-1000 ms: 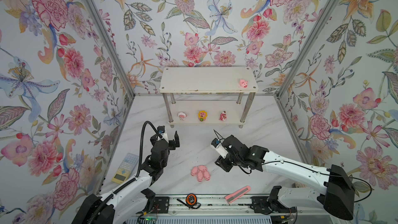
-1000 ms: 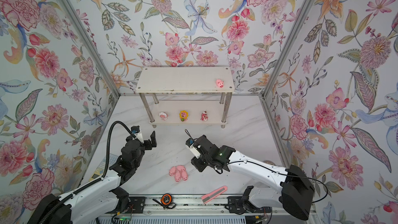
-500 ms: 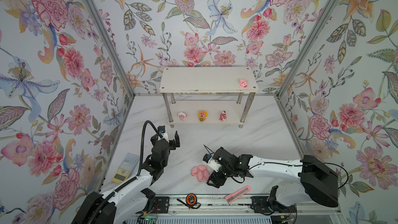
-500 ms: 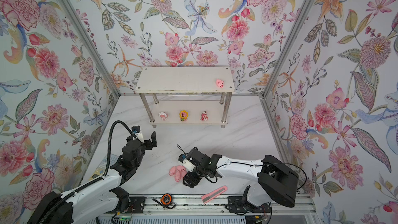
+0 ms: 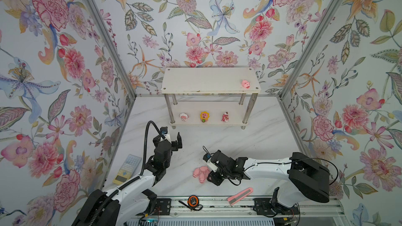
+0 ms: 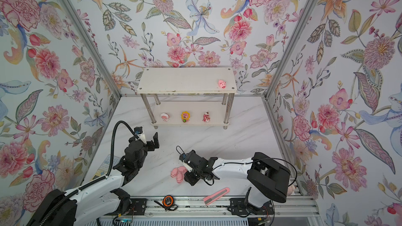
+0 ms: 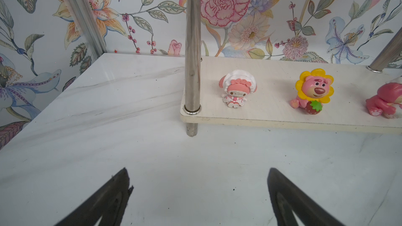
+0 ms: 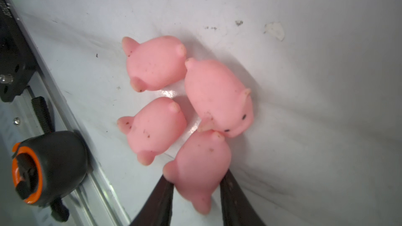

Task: Organize plastic toys on shelves
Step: Pick up the plastic toy from the bottom-center of the table, then place the plastic toy on the shelf.

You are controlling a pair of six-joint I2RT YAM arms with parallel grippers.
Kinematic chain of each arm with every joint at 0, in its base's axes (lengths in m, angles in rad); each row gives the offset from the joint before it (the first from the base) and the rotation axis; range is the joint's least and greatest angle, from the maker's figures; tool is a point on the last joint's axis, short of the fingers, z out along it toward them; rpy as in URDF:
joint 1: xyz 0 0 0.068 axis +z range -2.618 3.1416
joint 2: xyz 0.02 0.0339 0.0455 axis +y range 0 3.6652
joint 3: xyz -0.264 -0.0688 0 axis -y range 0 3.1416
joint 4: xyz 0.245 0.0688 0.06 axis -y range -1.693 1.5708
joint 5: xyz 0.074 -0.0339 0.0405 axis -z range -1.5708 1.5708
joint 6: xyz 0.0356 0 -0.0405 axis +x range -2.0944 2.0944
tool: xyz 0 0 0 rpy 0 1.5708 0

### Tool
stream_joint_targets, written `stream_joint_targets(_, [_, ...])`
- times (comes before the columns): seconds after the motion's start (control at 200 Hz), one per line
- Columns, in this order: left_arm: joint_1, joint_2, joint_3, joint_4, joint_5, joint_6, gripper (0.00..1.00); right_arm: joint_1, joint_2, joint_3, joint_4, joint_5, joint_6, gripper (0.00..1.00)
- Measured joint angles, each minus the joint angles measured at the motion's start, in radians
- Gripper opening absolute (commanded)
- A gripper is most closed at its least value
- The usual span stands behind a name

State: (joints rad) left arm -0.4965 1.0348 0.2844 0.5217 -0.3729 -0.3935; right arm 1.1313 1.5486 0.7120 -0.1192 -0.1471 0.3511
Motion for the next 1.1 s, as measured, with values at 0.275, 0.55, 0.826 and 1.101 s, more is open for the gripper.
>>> stream_joint_targets(0.275, [0.001,0.019,0.0,0.027,0.003,0.0,0.99,-0.046,-0.035,0.002,-0.063,0.117,0.031,0.21])
stream_joint_targets(0.55, [0.001,0.027,0.0,0.034,0.003,0.0,0.99,-0.176,-0.177,0.033,-0.241,0.178,-0.023,0.19])
stream_joint_targets(0.826, [0.004,0.026,0.0,0.034,0.003,0.0,0.99,-0.306,-0.287,0.246,-0.439,0.224,-0.109,0.19])
stream_joint_targets(1.101, [0.005,0.026,0.0,0.034,0.008,0.0,0.99,-0.407,-0.237,0.804,-0.552,0.306,-0.241,0.21])
